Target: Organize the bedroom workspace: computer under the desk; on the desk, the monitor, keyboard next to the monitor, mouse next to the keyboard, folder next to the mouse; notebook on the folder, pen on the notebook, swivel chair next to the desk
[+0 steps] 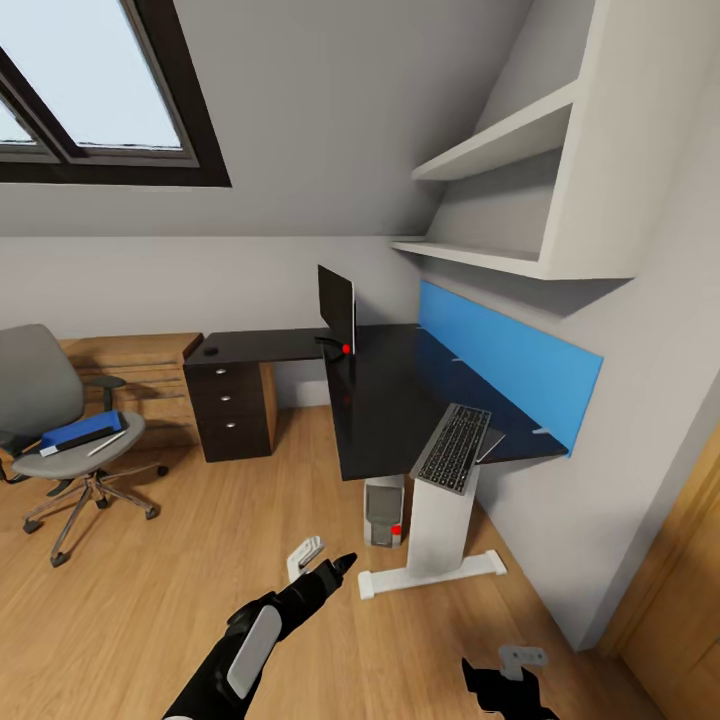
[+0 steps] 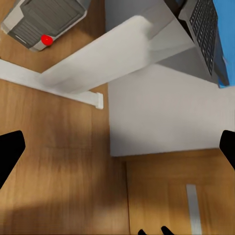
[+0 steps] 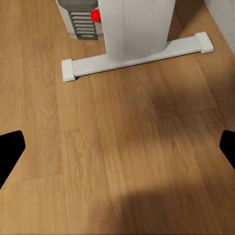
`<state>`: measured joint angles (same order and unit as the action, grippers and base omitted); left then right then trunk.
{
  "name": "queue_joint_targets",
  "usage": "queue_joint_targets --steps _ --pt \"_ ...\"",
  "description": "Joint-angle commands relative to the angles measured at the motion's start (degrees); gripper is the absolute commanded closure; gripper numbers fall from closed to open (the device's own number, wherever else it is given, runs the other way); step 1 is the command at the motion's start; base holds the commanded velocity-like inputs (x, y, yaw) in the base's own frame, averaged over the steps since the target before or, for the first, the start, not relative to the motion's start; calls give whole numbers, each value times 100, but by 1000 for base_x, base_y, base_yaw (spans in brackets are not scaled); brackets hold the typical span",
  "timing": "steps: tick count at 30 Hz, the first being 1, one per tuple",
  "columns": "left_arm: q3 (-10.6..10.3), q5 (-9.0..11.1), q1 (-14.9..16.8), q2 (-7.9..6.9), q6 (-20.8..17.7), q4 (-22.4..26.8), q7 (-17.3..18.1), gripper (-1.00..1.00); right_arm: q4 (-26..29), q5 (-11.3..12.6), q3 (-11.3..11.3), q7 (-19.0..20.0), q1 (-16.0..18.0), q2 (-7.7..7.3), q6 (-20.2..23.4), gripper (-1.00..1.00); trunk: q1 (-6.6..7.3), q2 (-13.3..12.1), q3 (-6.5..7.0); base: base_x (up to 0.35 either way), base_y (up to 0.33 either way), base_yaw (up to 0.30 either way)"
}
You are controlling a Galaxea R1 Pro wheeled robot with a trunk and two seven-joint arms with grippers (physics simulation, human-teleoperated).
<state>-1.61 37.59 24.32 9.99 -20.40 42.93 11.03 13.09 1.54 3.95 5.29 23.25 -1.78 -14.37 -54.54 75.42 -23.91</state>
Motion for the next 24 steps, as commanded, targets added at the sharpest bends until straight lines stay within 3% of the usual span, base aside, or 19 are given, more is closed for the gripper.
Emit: queue_joint_targets --steps 1,14,24 --pt "3 38 3 1 -36 -2 25 -100 -20 15 39 52 4 5 -20 -100 -2 3 -6 225 -92 0" --pt "3 27 3 -8 -56 -23 65 -100 -93 14 35 51 4 15 -22 -100 -2 3 -6 260 -115 0" --pt "4 8 -5 -190 -30 -62 138 -100 -232 13 35 51 4 14 -259 -100 -2 3 -6 54 -23 0"
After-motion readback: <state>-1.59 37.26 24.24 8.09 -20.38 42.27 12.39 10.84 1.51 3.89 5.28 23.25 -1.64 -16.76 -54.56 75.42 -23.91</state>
